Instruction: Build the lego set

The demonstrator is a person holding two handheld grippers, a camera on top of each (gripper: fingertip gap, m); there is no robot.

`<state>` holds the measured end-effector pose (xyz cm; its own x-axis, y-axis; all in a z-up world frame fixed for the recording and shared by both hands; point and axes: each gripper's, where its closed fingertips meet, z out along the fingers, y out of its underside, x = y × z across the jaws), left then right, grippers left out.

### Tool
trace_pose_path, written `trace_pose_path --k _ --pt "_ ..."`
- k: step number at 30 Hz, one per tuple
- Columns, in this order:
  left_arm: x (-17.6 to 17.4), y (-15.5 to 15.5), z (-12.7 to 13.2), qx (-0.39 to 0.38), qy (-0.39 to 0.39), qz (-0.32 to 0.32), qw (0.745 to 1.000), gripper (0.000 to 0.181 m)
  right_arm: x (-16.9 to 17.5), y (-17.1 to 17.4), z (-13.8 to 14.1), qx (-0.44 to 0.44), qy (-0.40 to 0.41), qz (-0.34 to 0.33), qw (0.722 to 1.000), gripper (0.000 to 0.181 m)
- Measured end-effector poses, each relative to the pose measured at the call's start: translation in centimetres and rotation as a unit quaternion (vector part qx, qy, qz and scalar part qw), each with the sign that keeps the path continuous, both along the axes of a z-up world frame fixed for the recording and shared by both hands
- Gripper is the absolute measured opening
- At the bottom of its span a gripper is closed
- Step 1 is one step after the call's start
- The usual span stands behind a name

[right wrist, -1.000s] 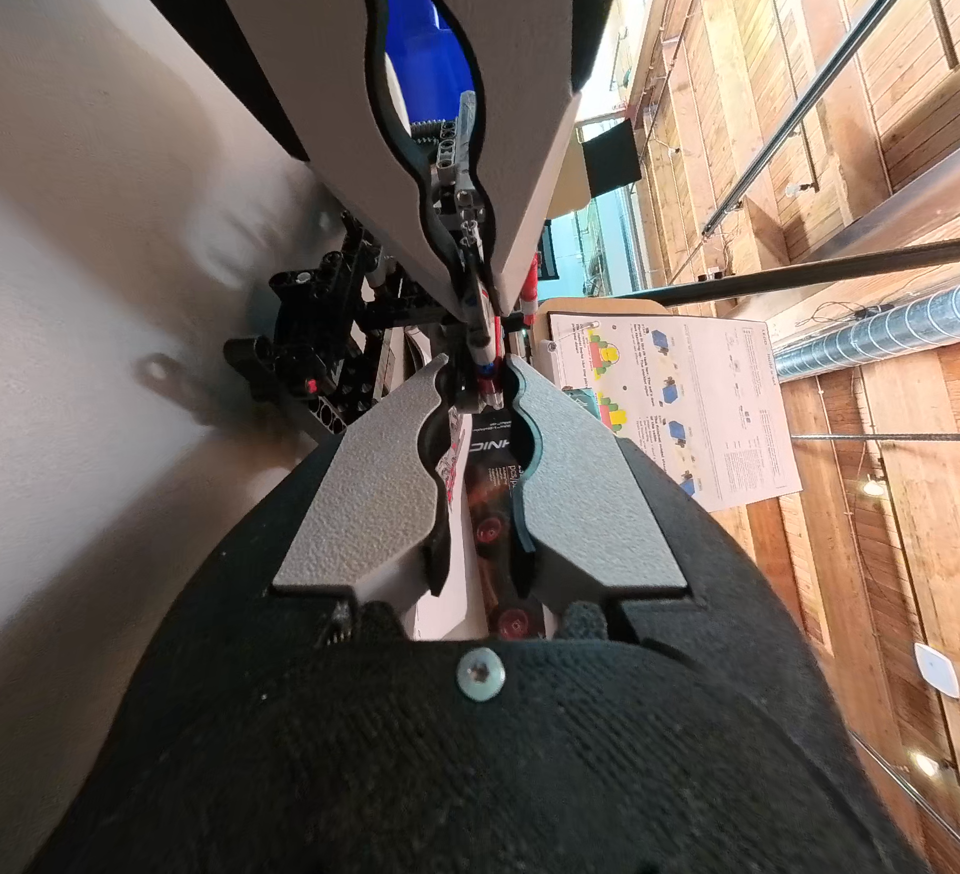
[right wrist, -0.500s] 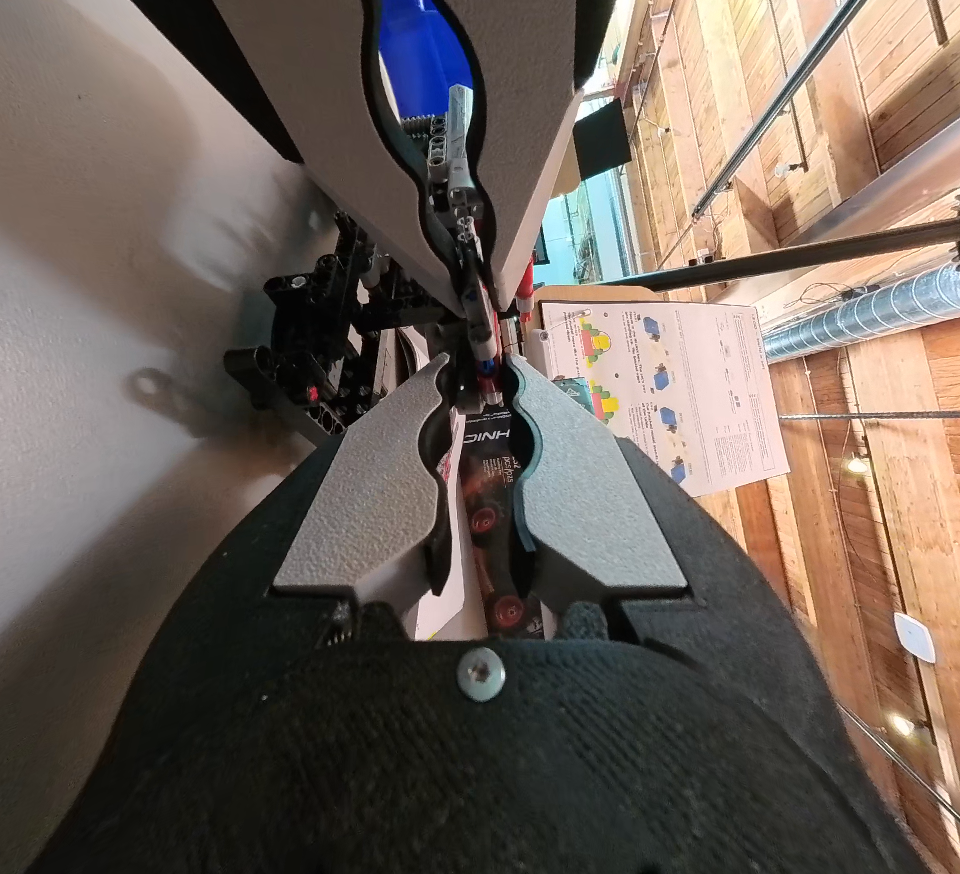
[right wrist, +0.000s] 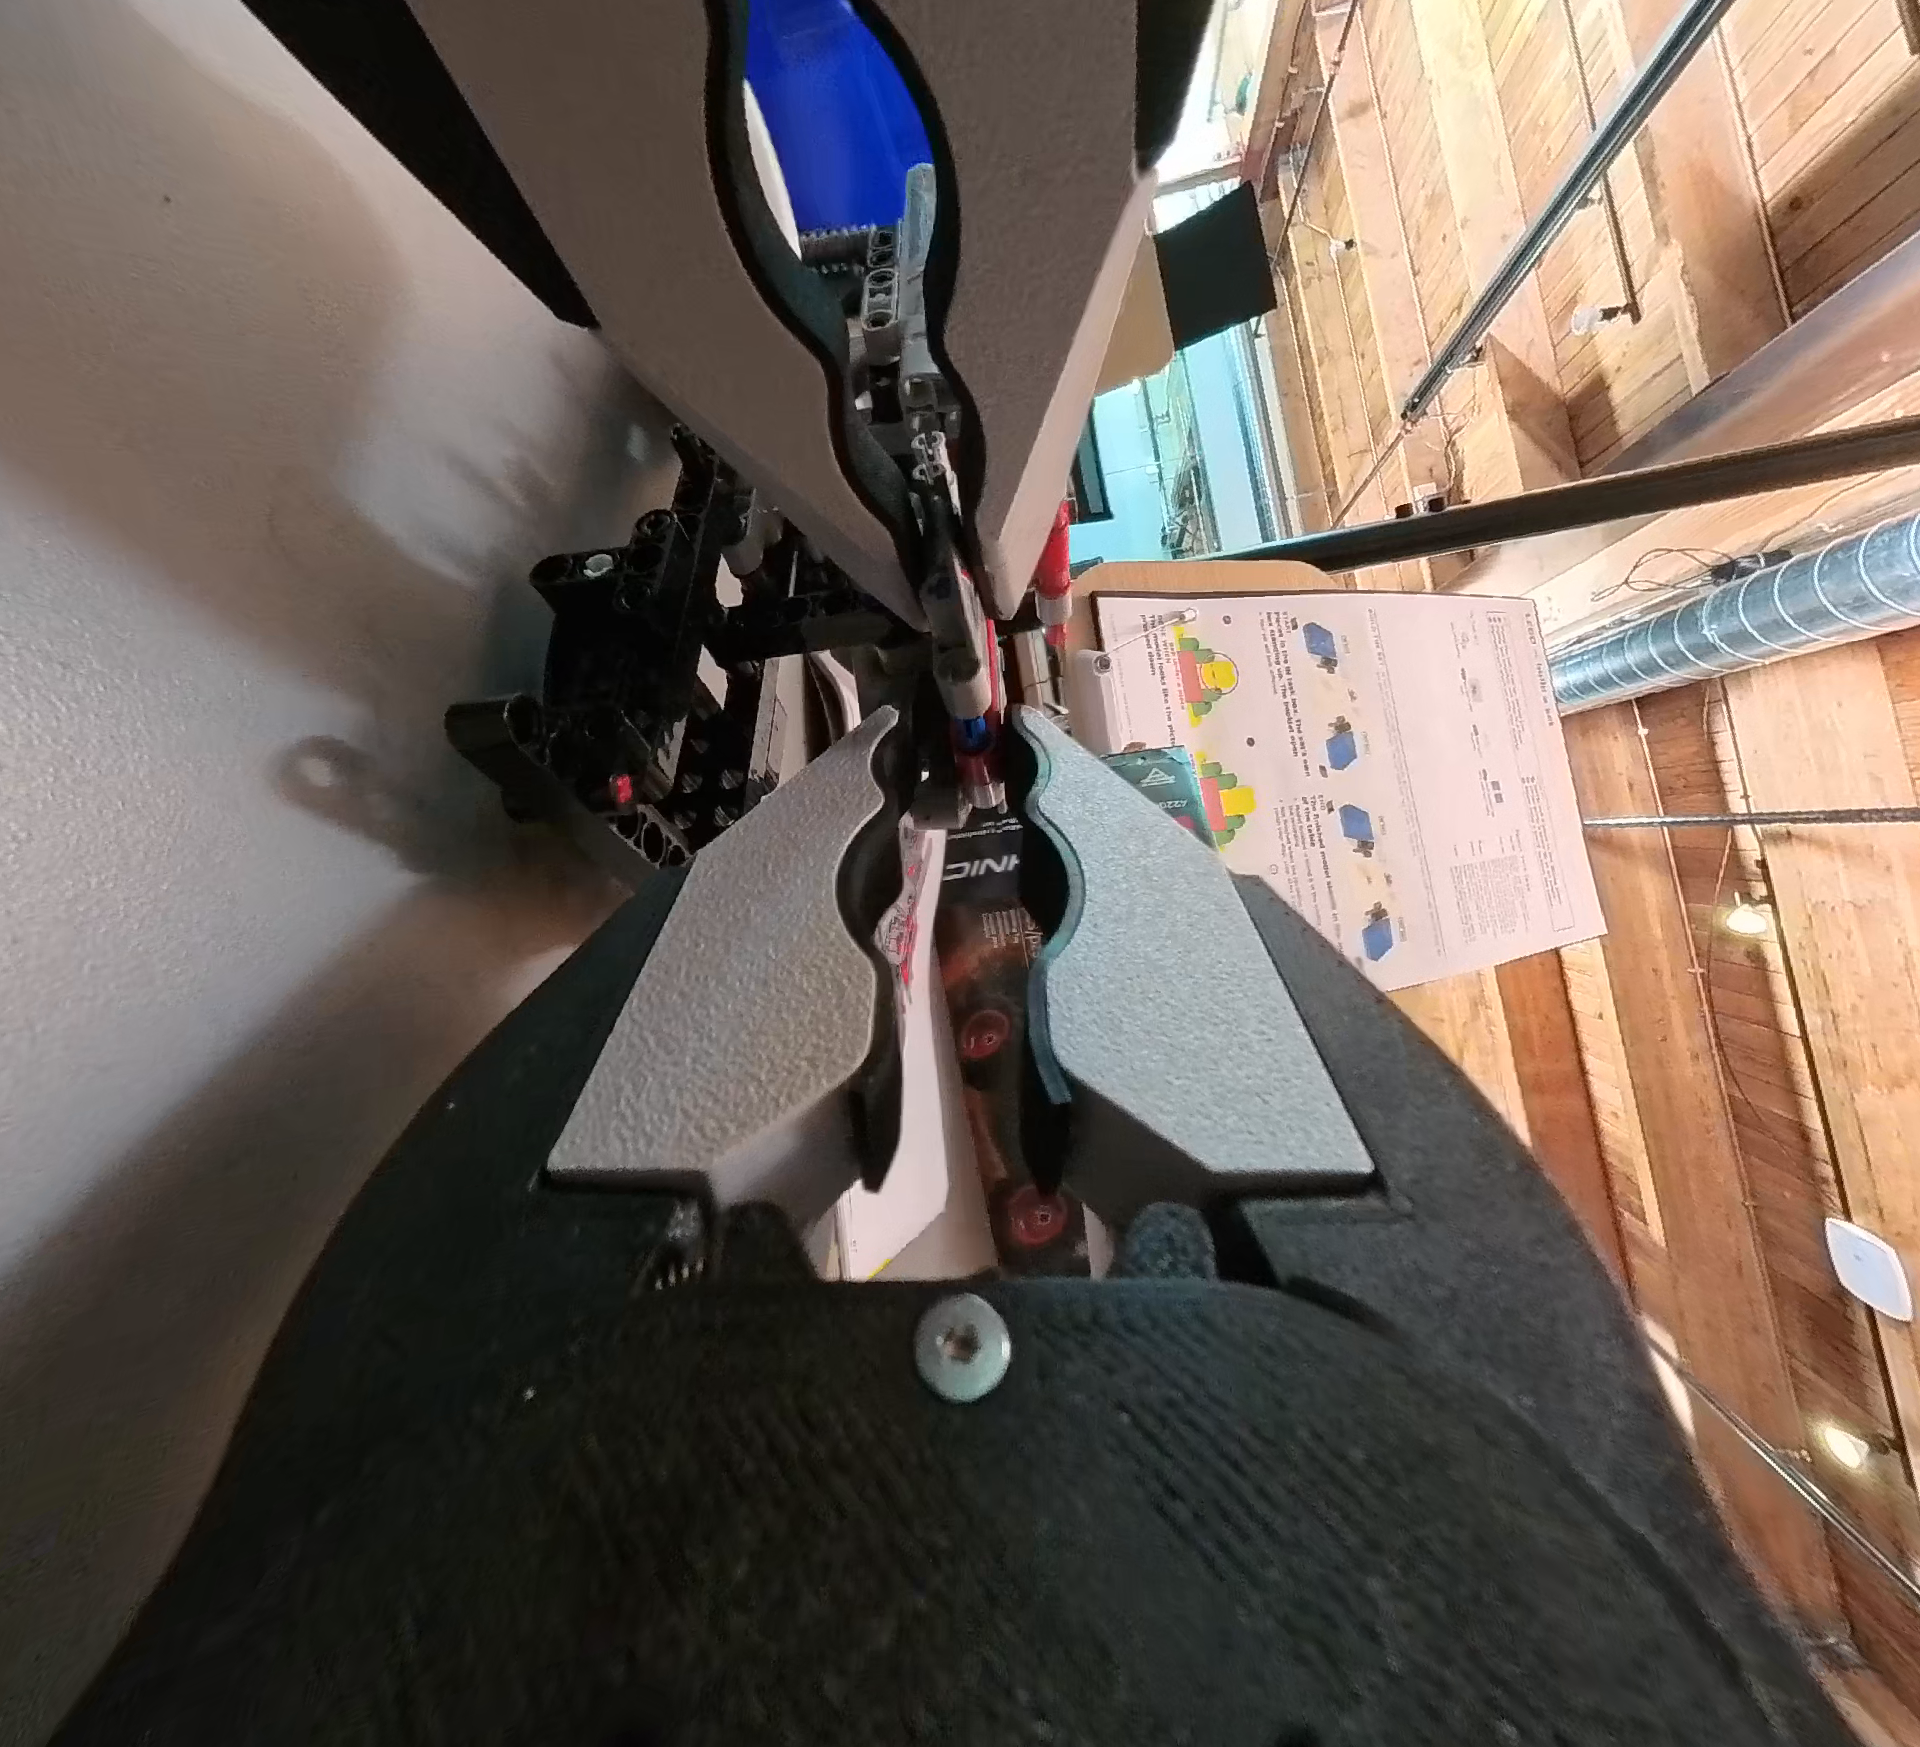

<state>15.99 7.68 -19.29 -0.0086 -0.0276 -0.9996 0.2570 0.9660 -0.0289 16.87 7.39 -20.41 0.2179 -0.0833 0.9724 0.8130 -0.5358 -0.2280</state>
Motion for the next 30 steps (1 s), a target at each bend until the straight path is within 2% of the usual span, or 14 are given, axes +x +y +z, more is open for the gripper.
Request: trace_pose_path --k 8,14,20,23,30 --pt "-0.1 -0.18 0.06 0.004 -0.003 -0.011 1.0 0.004 -0.26 -0.16 -0.05 0.007 0.017 0.023 1.0 0.016" --pt "-0.21 -0.37 0.13 0.003 -0.003 -0.018 1.0 0.004 -0.3 -0.55 0.02 0.022 0.063 0.04 0.997 0.022" --pt "-0.25 -0.5 0.2 0.004 -0.003 -0.022 1.0 0.004 -0.66 -0.26 0.28 0.021 0.044 0.051 0.997 0.027" --pt "-0.23 -0.53 0.28 0.006 -0.005 -0.022 1.0 0.004 -0.55 -0.03 0.03 0.008 0.033 0.04 0.999 0.017" --pt "-0.22 -0.41 0.51 -0.006 0.0 -0.017 1.0 0.004 -0.44 0.05 0.31 0.006 0.022 0.018 1.0 0.013"
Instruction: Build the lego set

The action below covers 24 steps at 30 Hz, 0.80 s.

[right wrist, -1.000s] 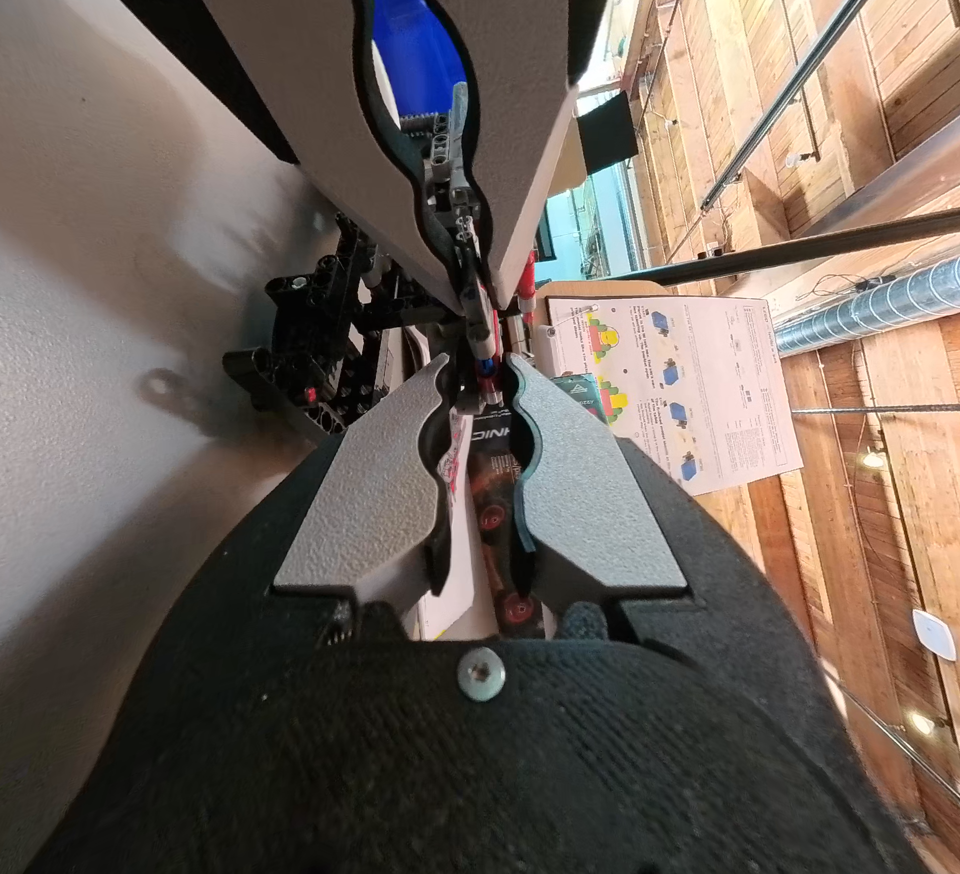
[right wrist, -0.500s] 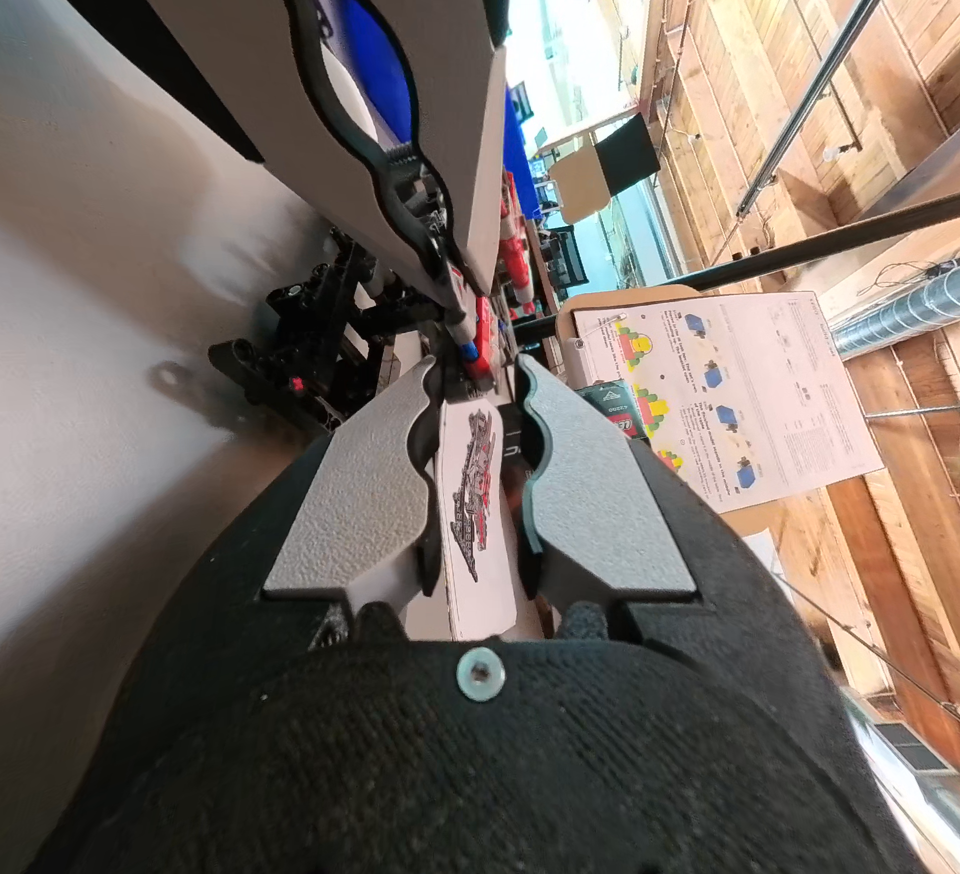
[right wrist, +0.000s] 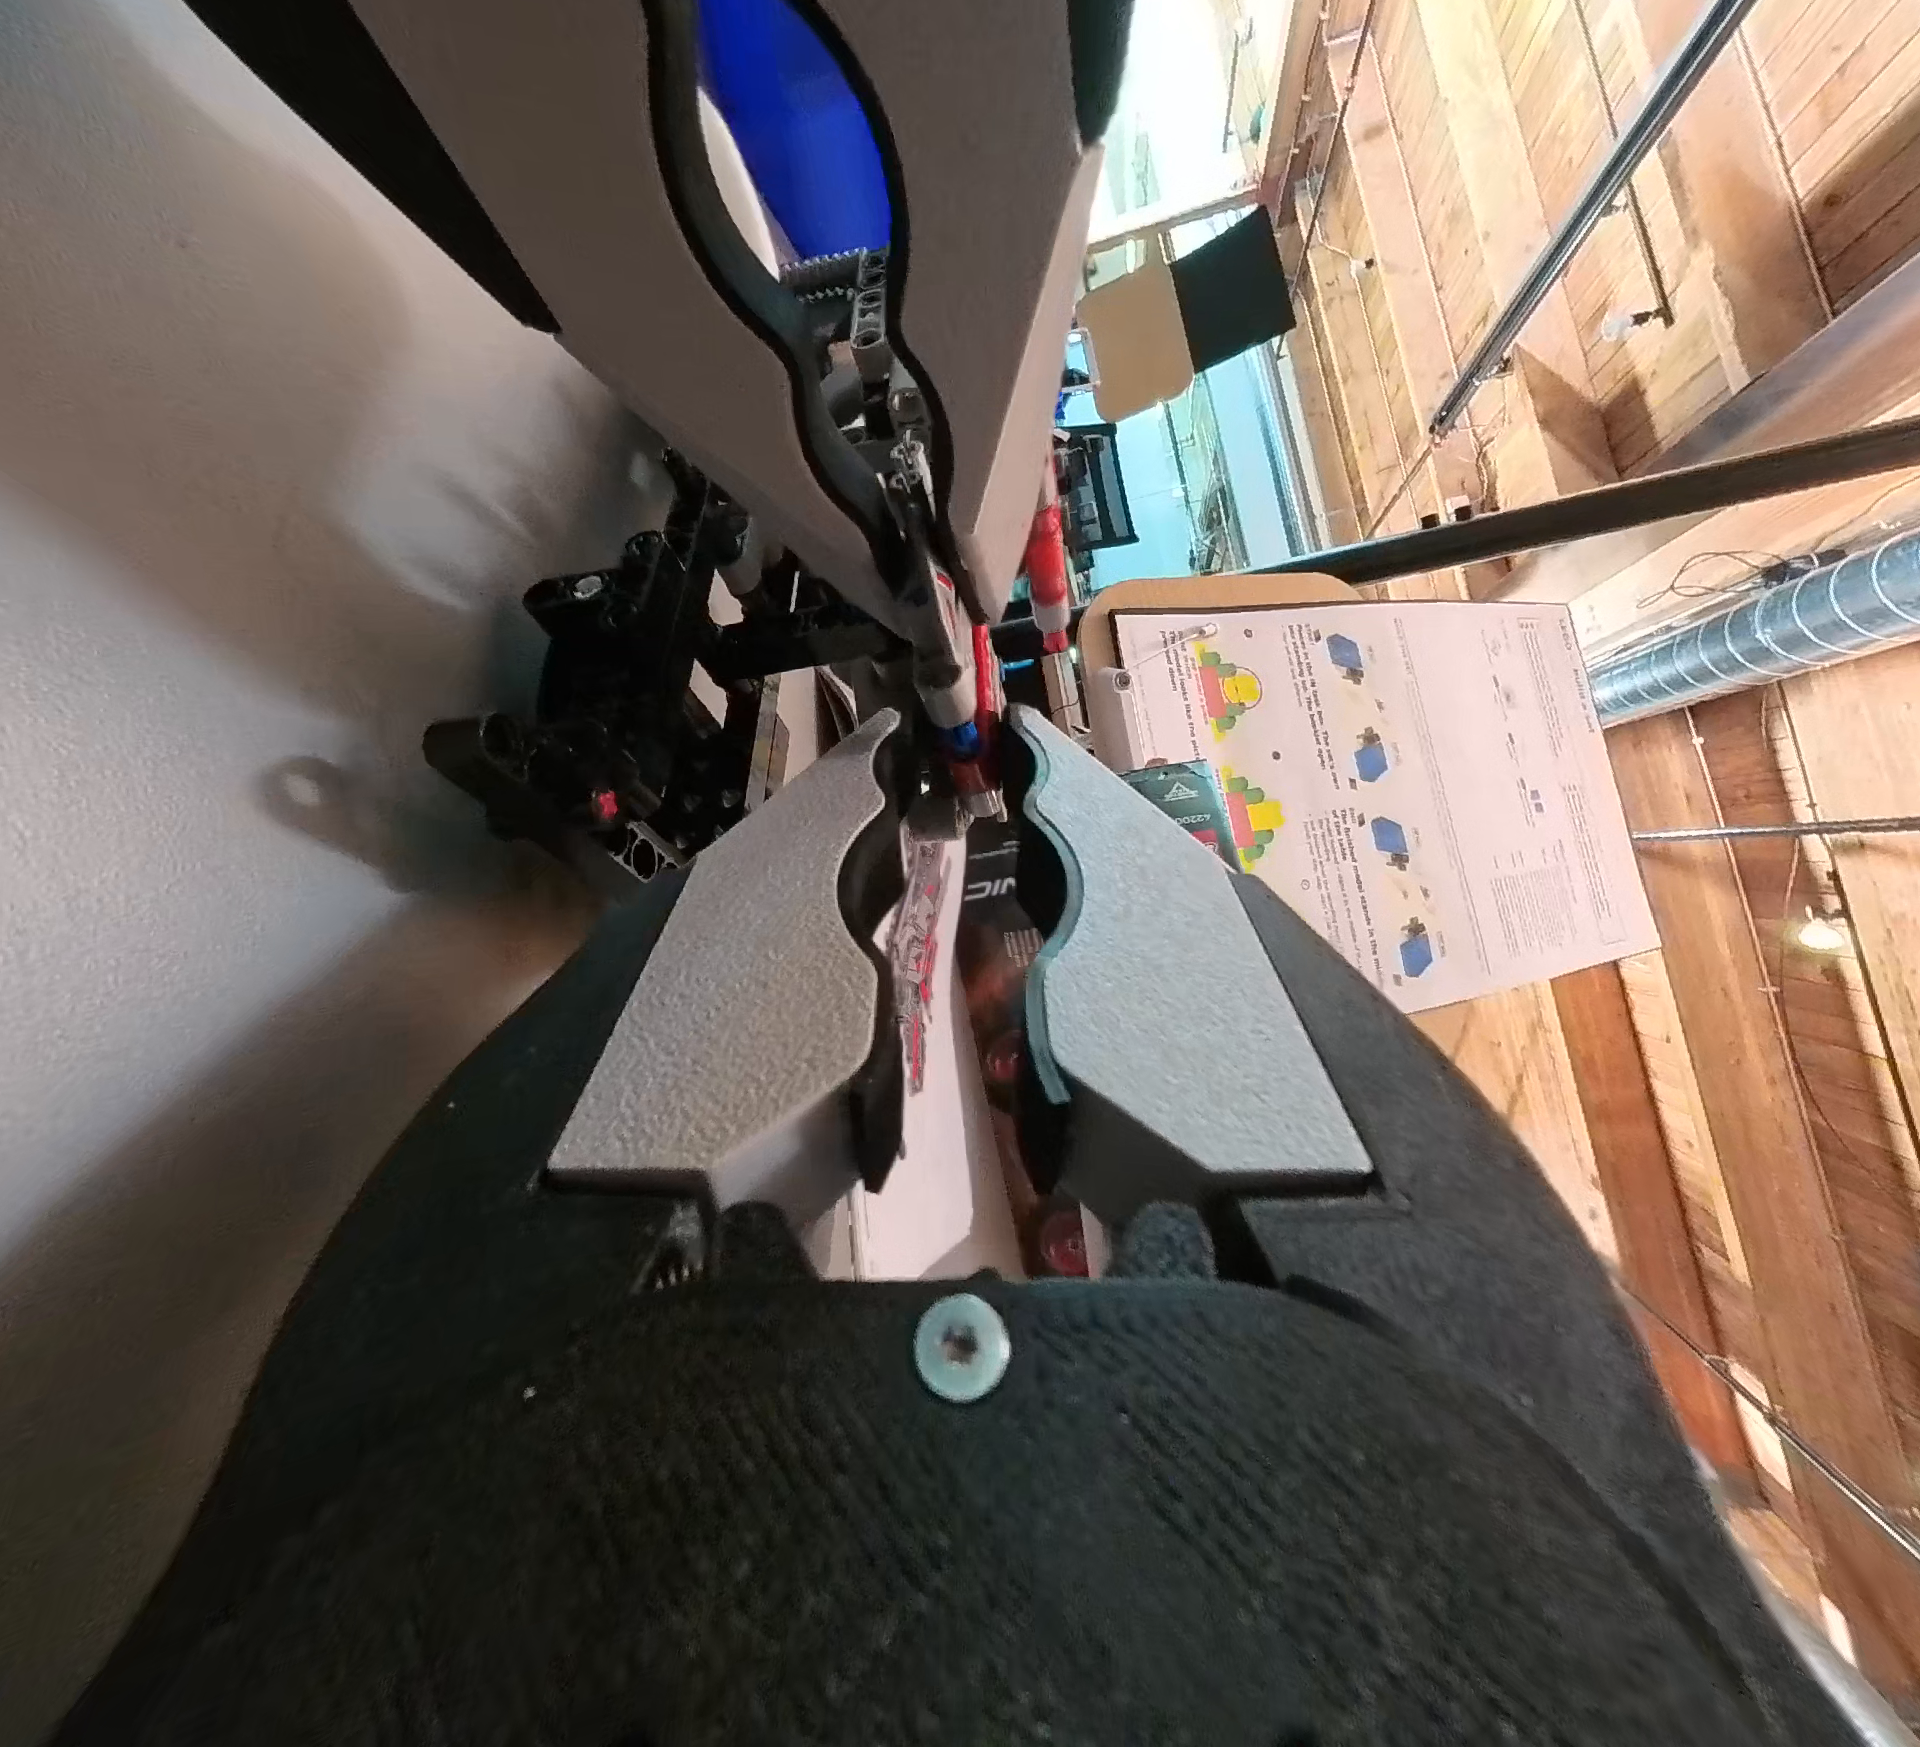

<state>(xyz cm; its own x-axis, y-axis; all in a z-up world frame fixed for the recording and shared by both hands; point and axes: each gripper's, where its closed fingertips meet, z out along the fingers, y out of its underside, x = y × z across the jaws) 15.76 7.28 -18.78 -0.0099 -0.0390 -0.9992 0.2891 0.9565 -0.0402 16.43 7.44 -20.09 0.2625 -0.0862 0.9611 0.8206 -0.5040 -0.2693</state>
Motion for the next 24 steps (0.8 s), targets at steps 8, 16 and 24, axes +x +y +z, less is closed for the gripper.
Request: trace_pose_path --k 8,16,24 --pt "-0.2 -0.2 0.0 0.008 -0.006 0.001 1.0 0.004 -0.2 -0.1 0.2 0.002 -0.024 -0.002 1.0 0.006" --pt "-0.6 -0.7 0.5 0.001 -0.023 -0.016 1.0 0.013 0.1 -0.2 0.3 -0.001 -0.028 -0.012 1.0 0.006" --pt "0.0 0.5 0.7 -0.092 0.016 -0.001 0.996 0.021 1.4 -0.5 0.4 0.018 0.025 -0.027 0.999 0.006"
